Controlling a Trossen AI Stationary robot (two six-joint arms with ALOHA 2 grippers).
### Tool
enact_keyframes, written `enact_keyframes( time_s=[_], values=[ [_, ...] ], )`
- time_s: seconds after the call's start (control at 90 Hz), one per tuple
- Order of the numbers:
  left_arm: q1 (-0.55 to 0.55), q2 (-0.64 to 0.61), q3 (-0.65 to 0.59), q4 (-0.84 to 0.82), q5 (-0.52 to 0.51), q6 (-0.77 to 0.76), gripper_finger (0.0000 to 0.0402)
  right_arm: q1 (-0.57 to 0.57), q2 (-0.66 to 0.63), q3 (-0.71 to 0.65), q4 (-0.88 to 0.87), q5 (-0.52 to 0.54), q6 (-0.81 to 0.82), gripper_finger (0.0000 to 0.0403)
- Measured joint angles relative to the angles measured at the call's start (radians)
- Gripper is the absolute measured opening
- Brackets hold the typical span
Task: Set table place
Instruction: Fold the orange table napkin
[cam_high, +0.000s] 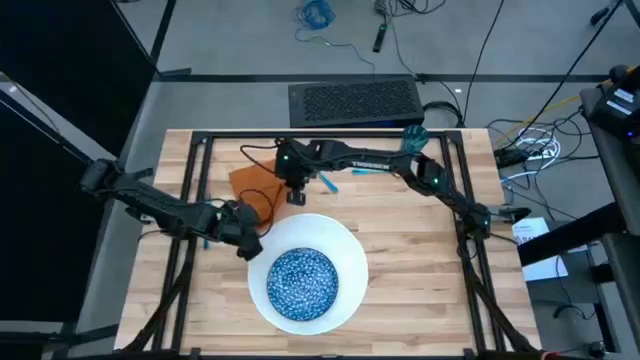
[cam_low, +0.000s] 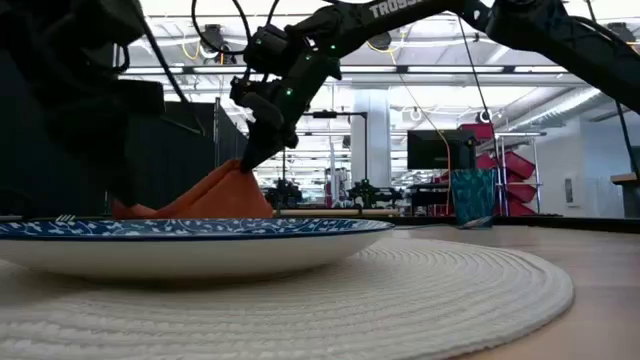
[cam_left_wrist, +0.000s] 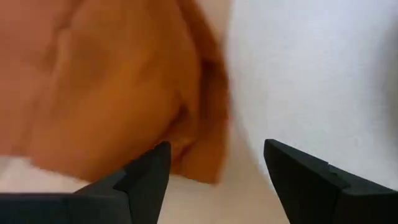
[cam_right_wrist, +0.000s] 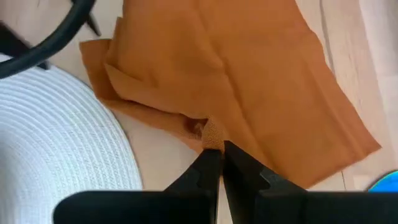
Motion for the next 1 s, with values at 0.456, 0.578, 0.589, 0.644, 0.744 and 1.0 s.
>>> enact_keyframes(
  time_s=[0.456,0.578,0.589,0.644,0.744,1.0],
  values=[
    [0.007,0.06,0.0,0.004,0.011,0.126,0.0244,-0.004,0.0,0.0,0.0,-0.008,0.003,0.0],
    [0.008,0.127,0.0,0.014,0.014,0.141,0.0244,-0.004,0.0,0.0,0.0,-0.009,0.006,0.0],
    [0.008,0.133,0.0,0.013,0.012,0.141,0.0244,-0.004,0.0,0.0,0.0,-0.009,0.006,0.0],
    [0.008,0.156,0.001,0.012,-0.005,0.141,0.0244,-0.004,0.0,0.0,0.0,-0.009,0.006,0.0],
    [0.007,0.187,0.003,0.02,-0.023,0.157,0.0244,-0.004,0.0,0.0,0.0,-0.009,0.006,0.0],
    [0.006,0.219,0.005,0.043,-0.034,0.183,0.024,-0.004,0.0,0.0,0.0,-0.01,0.006,0.0]
  ],
)
